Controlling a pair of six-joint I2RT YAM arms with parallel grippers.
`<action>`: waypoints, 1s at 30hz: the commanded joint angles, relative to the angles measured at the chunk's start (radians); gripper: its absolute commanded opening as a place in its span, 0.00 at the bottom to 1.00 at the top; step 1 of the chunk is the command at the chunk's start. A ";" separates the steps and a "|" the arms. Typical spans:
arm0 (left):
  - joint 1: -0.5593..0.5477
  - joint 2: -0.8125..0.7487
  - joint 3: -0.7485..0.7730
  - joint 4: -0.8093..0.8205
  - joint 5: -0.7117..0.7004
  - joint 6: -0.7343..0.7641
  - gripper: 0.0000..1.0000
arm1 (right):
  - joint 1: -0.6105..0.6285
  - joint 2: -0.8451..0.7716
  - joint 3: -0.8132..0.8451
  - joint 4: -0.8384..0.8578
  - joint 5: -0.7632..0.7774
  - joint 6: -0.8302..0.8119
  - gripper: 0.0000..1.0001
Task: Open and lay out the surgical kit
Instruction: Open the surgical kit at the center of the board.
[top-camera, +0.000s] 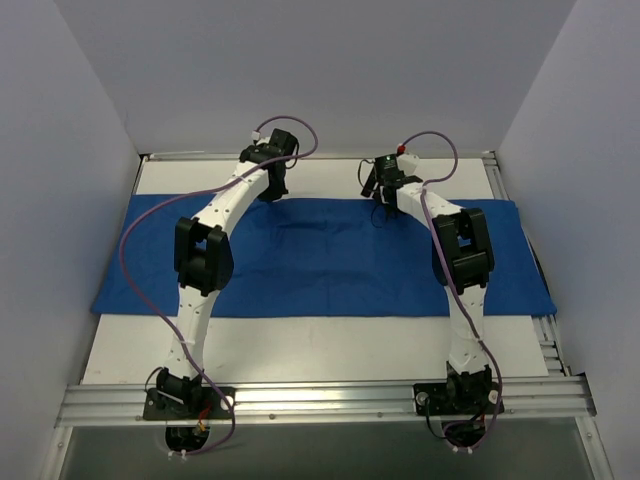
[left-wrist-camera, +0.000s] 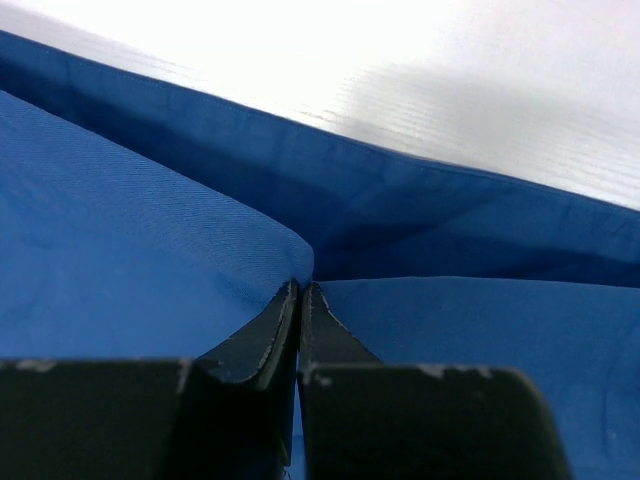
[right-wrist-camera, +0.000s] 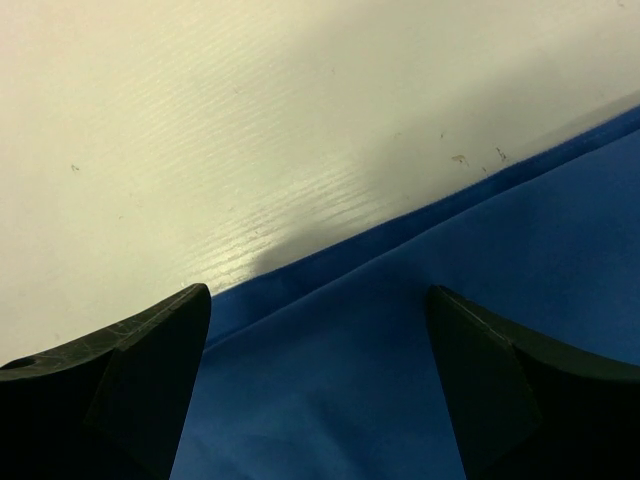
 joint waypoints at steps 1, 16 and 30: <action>-0.020 -0.082 -0.012 0.043 -0.020 0.031 0.05 | 0.003 0.014 0.053 -0.019 0.029 0.026 0.84; -0.035 -0.168 -0.124 0.111 -0.045 0.055 0.04 | -0.001 0.037 0.064 -0.078 0.054 0.014 0.72; -0.038 -0.215 -0.198 0.180 -0.046 0.070 0.04 | -0.015 0.034 0.080 -0.148 0.049 -0.003 0.47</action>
